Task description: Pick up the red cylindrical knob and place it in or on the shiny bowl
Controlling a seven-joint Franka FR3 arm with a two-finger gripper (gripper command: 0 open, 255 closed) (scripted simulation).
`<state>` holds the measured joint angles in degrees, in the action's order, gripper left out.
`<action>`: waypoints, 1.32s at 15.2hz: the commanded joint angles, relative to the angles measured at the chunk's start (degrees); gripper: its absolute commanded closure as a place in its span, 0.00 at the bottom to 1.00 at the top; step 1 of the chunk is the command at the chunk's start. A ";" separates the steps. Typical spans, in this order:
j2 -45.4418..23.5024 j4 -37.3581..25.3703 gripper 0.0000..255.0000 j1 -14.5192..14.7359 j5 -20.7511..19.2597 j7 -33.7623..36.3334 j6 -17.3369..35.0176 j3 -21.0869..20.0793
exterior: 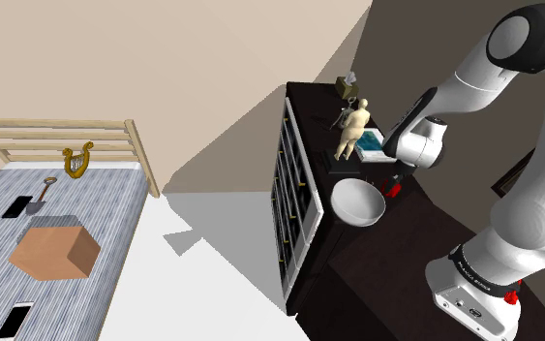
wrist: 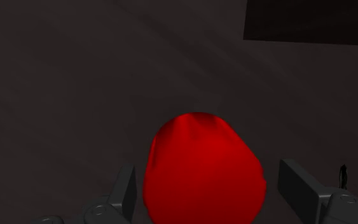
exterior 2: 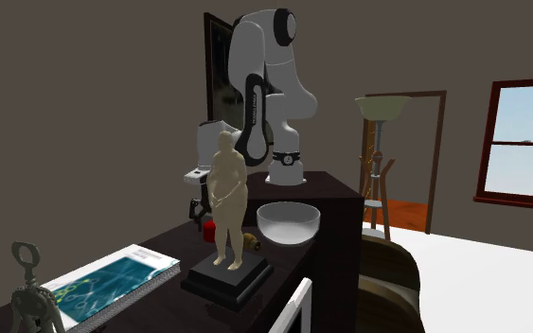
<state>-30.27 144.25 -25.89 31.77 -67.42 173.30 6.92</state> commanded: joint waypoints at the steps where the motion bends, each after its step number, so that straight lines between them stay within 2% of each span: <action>1: -0.02 -0.01 0.00 -0.01 0.01 -0.01 0.02 -0.02; 2: -0.02 -0.01 1.00 -0.02 0.01 -0.01 0.02 -0.02; 11: -0.02 -0.01 1.00 -0.02 0.01 0.00 0.02 -0.02; 20: 8.61 3.45 1.00 7.37 -5.20 4.66 -5.98 8.40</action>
<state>-22.71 147.18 -19.33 27.30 -63.35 167.93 14.34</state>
